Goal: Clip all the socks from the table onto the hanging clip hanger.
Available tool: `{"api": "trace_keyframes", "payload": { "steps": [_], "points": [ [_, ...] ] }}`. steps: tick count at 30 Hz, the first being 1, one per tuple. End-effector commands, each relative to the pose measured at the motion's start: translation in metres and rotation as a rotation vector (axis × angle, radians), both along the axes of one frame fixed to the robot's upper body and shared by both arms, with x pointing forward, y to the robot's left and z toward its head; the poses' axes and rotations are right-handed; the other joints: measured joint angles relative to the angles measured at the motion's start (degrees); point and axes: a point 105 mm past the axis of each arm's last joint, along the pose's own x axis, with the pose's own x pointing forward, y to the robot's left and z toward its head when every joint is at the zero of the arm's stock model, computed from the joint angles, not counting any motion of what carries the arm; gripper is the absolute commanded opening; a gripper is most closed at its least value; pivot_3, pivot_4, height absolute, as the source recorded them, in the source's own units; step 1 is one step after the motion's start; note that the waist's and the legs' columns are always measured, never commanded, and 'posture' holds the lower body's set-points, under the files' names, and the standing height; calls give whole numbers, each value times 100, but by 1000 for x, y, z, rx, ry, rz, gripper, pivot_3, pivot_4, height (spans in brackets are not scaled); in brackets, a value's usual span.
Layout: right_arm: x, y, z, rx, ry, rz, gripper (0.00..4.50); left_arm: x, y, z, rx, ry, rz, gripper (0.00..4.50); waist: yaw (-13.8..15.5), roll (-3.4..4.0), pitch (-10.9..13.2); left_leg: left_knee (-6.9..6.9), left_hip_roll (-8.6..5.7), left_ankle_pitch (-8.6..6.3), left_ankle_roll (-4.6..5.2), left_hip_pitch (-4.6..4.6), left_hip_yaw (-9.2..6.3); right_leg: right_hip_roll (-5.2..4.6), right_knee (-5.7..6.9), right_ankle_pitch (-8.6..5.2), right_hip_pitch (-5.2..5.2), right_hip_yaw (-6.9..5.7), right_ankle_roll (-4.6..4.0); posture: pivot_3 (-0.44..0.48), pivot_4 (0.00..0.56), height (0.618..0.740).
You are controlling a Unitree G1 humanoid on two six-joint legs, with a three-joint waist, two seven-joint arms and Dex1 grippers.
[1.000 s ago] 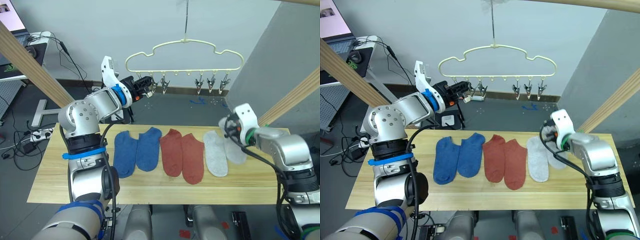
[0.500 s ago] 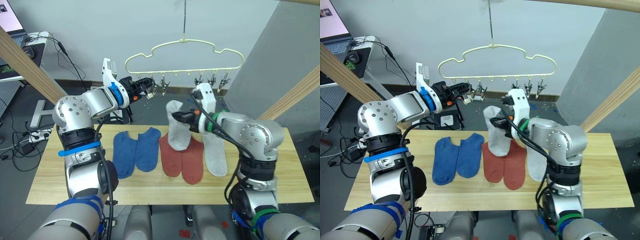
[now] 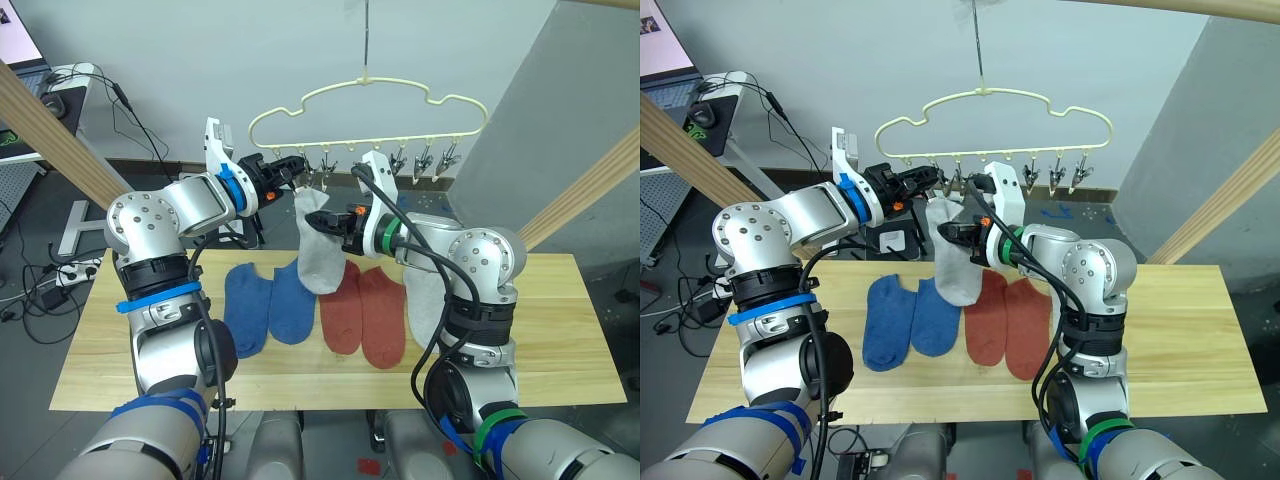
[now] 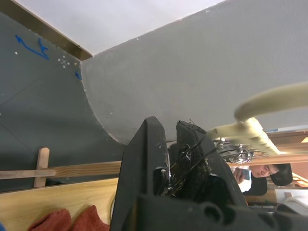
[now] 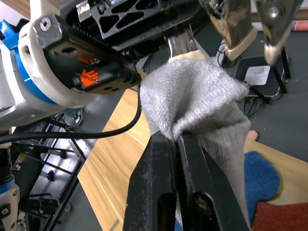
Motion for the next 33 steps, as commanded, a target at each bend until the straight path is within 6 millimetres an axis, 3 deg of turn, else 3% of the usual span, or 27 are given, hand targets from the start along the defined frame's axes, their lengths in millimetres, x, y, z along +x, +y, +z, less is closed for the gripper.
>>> {"api": "trace_keyframes", "payload": {
  "steps": [1, 12, 33],
  "points": [
    [-13, 10, 9, 50, -20, 60, 32, -1, 3, 12, -18, -38, 11, 308, 0, 0, 0, -2, 0, 0, 0, 0, 0, 0, -1, 0, 0, 0, 0, 79, 311, 740],
    [-14, 11, -8, 26, 34, 62, 32, 0, 3, 13, -18, -45, 12, 308, 1, 0, 0, -6, 0, 0, 0, 0, 2, 0, -2, 0, -3, 1, 0, 79, 311, 740],
    [5, 13, -2, 28, 17, 48, 32, -4, 3, 13, -15, -45, 7, 308, 10, 0, 0, -11, 0, 0, -1, 0, 3, 0, -2, 0, -4, 1, 0, 113, 307, 740]
  ]
}}
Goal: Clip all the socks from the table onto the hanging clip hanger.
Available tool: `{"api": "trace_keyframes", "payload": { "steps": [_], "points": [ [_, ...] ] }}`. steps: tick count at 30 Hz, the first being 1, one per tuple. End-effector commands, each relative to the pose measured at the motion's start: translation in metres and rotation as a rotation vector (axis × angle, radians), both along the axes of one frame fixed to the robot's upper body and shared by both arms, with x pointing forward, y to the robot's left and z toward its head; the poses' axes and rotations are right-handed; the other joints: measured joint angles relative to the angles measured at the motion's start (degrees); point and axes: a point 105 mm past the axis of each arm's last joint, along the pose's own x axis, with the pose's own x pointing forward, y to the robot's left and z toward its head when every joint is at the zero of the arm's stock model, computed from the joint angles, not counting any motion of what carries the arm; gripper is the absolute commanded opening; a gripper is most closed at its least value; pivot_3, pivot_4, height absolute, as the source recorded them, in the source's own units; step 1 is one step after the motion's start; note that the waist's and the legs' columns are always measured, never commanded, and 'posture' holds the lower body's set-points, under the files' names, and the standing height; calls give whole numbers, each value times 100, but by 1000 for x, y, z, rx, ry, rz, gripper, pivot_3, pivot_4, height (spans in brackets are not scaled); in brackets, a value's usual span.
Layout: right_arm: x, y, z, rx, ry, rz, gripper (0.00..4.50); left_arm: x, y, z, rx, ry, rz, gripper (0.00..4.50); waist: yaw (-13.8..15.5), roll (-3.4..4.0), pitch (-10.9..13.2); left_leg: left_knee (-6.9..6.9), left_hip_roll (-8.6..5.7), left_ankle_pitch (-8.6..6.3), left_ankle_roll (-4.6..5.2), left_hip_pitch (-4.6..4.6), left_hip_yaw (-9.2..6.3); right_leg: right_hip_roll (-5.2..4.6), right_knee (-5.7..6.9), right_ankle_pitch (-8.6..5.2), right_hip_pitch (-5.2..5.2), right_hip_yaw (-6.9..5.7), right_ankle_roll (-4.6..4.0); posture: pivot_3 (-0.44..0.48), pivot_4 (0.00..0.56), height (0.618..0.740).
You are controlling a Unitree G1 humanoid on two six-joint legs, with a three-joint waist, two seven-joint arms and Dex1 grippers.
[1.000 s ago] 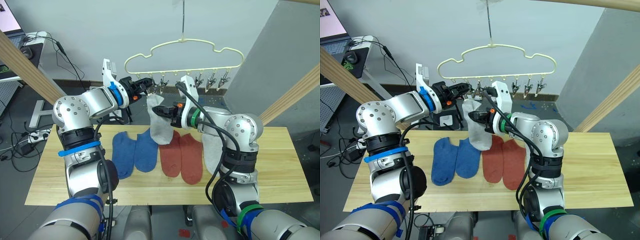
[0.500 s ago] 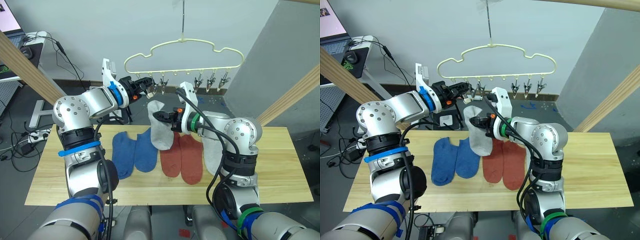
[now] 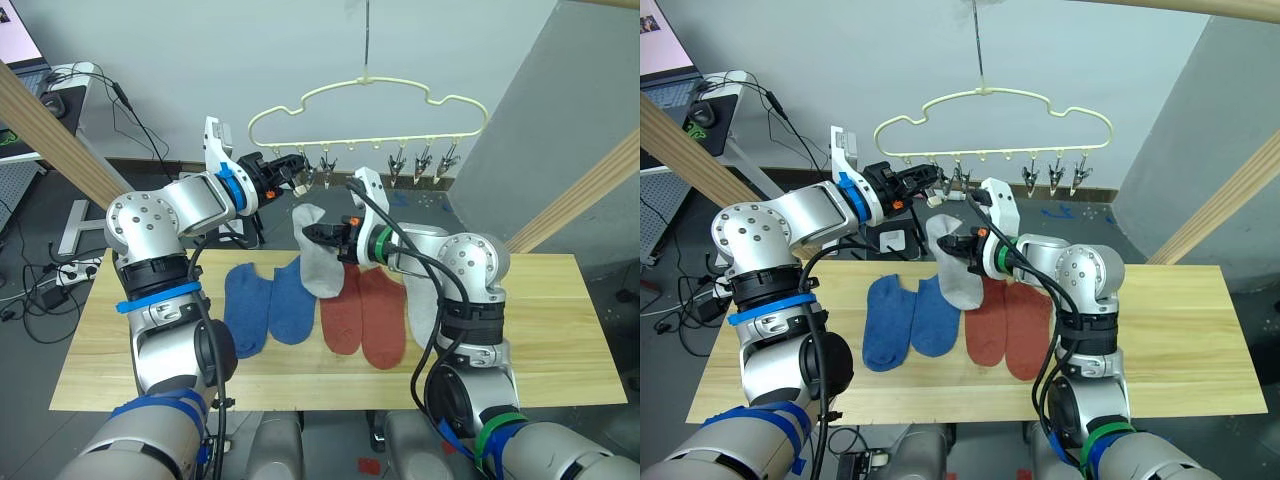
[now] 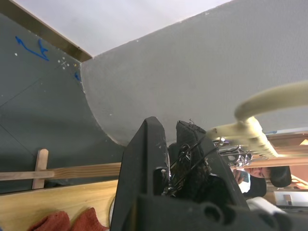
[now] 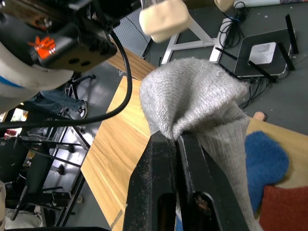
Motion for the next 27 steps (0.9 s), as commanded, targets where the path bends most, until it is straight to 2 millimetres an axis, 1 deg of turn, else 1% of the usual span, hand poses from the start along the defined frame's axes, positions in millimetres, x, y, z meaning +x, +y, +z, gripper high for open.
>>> {"api": "trace_keyframes", "payload": {
  "steps": [1, 10, 21, 27],
  "points": [
    [-1, 5, 19, 34, -65, 35, 32, -3, 3, 11, -10, -45, 3, 308, 3, 0, 0, 0, 0, 0, 0, 0, 0, 0, 0, 0, 0, 0, 0, 113, 307, 740],
    [4, -2, 27, 25, -93, 28, 32, -4, 2, 9, -10, -44, 0, 308, 9, 0, 0, -4, 0, 0, -1, 0, 1, 0, -1, 0, -2, 0, 0, 106, 303, 740],
    [3, -7, 25, 14, -87, 21, 32, -4, 0, 7, -15, -41, -3, 308, 9, 0, 0, -6, 0, 1, -1, -1, 1, 0, -2, 0, -3, 0, 0, 97, 301, 740],
    [2, -12, 23, 3, -83, 11, 32, -5, -2, 6, -16, -41, -8, 308, 9, 0, 0, -6, 0, 1, -2, -1, 2, 0, -2, 0, -3, 0, 0, 88, 299, 740]
  ]
}}
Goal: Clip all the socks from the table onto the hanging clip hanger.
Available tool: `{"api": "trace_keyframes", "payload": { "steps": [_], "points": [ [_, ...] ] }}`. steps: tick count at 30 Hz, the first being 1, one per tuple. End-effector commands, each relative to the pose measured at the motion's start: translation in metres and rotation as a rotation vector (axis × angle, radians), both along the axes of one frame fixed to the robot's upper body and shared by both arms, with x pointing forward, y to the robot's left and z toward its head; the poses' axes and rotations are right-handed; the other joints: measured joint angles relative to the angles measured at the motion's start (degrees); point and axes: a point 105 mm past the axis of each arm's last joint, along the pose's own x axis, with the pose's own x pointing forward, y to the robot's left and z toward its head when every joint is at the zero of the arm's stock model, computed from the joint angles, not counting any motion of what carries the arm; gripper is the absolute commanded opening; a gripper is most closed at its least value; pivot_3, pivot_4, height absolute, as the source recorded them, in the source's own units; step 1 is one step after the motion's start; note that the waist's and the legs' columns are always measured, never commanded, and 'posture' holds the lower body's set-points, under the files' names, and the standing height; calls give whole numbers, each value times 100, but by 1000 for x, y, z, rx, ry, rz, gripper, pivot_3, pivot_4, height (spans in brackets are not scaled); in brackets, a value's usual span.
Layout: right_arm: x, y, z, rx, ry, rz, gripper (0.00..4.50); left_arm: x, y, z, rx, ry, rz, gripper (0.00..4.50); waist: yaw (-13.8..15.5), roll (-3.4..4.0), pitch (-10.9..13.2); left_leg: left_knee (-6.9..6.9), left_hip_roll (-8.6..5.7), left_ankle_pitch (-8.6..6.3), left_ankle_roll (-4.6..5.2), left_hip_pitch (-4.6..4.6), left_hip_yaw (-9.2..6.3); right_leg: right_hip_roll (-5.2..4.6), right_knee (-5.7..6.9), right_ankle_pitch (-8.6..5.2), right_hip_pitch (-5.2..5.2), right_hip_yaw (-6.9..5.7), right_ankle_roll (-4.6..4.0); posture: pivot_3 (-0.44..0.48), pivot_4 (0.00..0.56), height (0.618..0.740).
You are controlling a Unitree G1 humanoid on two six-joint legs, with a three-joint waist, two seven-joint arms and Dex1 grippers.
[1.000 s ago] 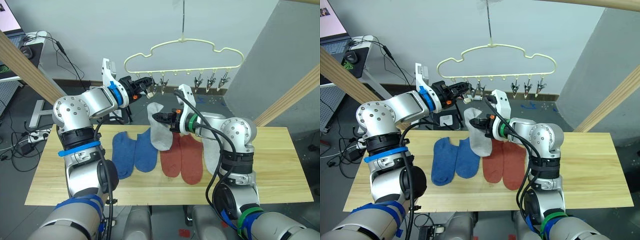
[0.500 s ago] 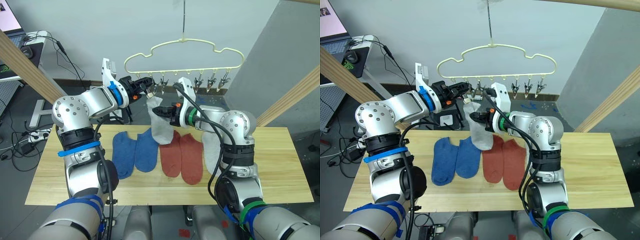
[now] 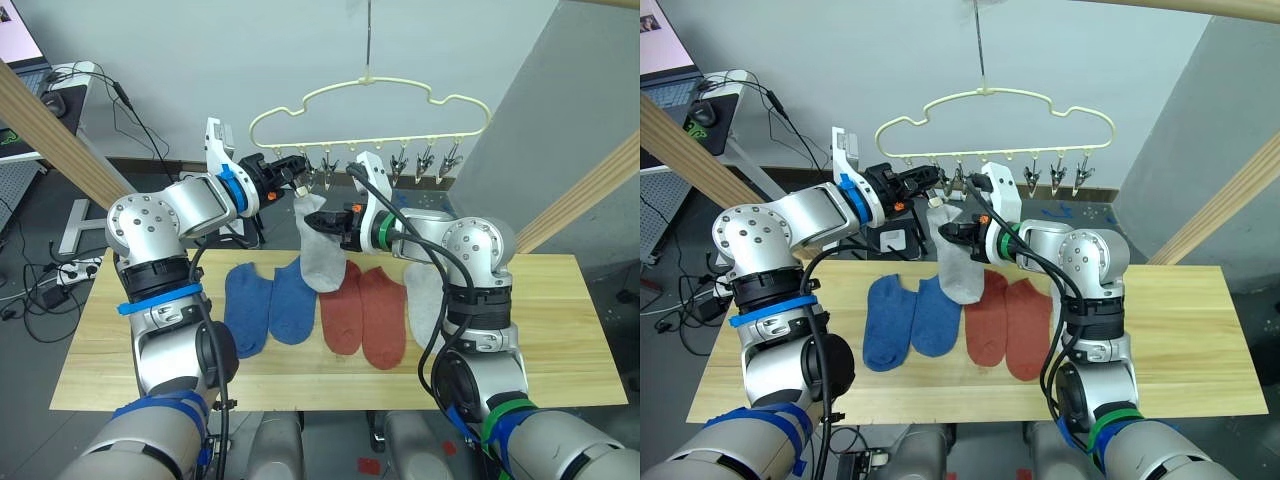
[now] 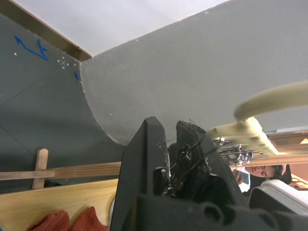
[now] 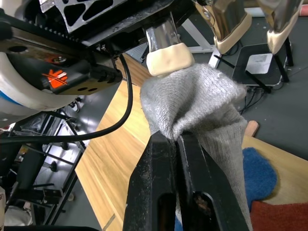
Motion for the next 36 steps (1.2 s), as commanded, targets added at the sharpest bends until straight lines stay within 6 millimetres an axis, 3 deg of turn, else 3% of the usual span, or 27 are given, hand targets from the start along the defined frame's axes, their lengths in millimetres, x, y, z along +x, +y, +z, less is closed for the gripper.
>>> {"api": "trace_keyframes", "payload": {
  "steps": [1, 26, 36],
  "points": [
    [-5, -3, 11, 27, -43, 7, 32, -3, 0, 7, -17, -34, -4, 308, 0, 0, 0, 0, 0, 0, 0, 0, 0, 0, 0, 0, 0, 0, 0, 88, 299, 740],
    [-2, -10, 16, 29, -49, -15, 32, -3, -1, 5, -26, -33, -2, 308, -3, 0, 0, 0, 0, 0, 0, -1, 0, 0, 1, 0, 0, 0, 0, 83, 296, 740],
    [-4, 7, 30, 64, -68, 29, 32, -3, -1, 5, -27, -34, 3, 308, -6, 0, 0, 0, 0, 0, 0, -1, 0, 0, 1, 0, -1, 0, 0, 83, 296, 740]
  ]
}}
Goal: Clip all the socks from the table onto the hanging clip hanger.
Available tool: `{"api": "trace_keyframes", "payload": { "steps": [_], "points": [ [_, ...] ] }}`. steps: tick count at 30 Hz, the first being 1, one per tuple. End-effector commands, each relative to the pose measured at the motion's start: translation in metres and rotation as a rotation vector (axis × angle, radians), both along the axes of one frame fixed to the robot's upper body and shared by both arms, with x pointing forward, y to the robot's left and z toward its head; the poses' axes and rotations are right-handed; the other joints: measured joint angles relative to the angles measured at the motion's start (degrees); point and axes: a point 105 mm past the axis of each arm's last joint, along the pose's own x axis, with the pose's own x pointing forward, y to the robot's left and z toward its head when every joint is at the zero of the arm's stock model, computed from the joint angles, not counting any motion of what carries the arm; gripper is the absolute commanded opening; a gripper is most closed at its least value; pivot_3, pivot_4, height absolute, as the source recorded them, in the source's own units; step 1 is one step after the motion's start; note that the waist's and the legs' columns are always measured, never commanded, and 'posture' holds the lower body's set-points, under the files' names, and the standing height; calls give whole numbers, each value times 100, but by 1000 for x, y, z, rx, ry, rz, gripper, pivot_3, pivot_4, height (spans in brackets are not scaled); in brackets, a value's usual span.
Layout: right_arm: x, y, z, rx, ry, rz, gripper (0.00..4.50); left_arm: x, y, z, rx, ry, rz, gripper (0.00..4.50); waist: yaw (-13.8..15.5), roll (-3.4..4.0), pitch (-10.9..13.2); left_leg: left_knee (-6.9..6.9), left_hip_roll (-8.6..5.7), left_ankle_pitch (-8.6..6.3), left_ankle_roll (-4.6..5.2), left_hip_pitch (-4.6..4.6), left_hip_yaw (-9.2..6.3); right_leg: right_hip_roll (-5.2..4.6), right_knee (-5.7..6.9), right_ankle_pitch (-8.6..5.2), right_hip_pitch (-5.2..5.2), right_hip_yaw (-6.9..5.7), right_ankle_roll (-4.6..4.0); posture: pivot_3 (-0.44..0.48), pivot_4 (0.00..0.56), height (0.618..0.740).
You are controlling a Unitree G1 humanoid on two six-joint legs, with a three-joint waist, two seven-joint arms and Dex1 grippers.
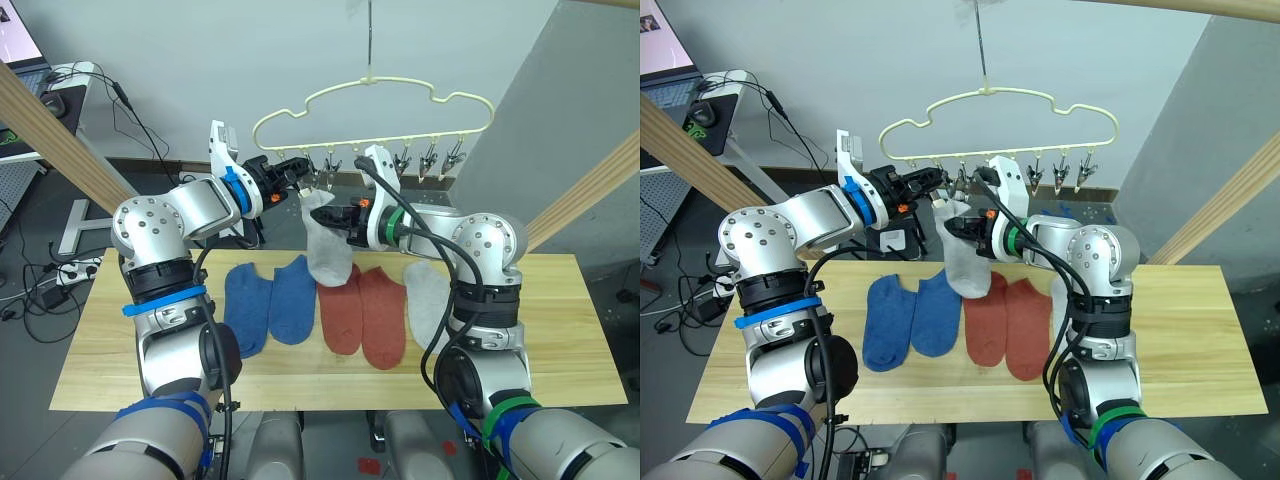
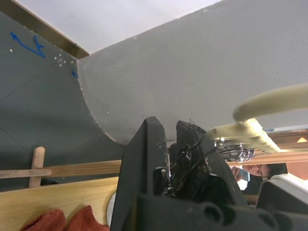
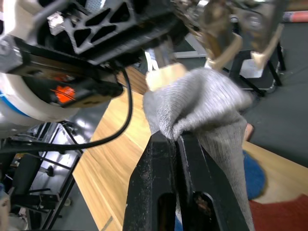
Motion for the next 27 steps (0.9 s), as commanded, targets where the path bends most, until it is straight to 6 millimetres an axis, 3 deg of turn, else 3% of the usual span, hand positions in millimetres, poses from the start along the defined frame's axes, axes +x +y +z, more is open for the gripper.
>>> {"api": "trace_keyframes", "payload": {
  "steps": [1, 14, 24, 27],
  "points": [
    [-5, 10, 18, 47, -52, 42, 32, -3, 3, 7, -19, -37, 10, 308, 2, 0, 0, 0, 0, 0, 0, 0, 0, 0, 0, 0, 0, 0, 0, 94, 297, 740],
    [-6, 14, 13, 41, -32, 49, 32, -6, 2, 11, -31, -70, 3, 308, 5, 0, 0, 0, 0, 0, 0, 0, 0, 0, 0, 0, 0, 0, 0, 97, 300, 740],
    [-4, 12, 12, 42, -30, 39, 0, -10, -1, 12, -28, -80, -33, 3338, 11, 0, 0, -1, 0, 0, 0, -3, 0, -1, -1, 0, -2, 0, 0, 94, 297, 740],
    [-6, 12, 12, 44, -26, 43, 0, -15, 0, 12, -12, -91, -55, 3338, 15, 0, 0, 0, 0, 0, 0, -13, 0, -1, -1, 0, -11, -1, 0, 95, 297, 740]
  ]
}}
